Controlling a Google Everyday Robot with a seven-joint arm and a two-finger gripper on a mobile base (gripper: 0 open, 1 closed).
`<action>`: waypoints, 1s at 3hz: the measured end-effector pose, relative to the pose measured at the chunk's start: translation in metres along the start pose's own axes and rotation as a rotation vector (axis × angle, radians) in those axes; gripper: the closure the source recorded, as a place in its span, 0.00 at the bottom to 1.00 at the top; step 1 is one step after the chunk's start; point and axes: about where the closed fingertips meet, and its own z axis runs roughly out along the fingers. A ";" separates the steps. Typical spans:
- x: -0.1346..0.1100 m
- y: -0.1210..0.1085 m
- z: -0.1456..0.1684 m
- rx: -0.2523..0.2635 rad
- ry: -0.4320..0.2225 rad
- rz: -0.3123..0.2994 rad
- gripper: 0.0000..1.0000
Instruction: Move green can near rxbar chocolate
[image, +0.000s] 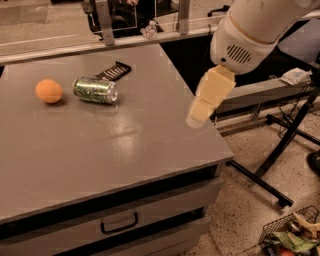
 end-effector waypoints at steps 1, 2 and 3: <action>-0.038 0.008 0.023 -0.030 -0.111 0.009 0.00; -0.075 0.012 0.041 -0.070 -0.257 0.001 0.00; -0.102 0.016 0.042 -0.077 -0.371 -0.103 0.00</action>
Offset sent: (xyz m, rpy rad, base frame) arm 0.0438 0.1467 -0.0093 0.4952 -0.1785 0.4124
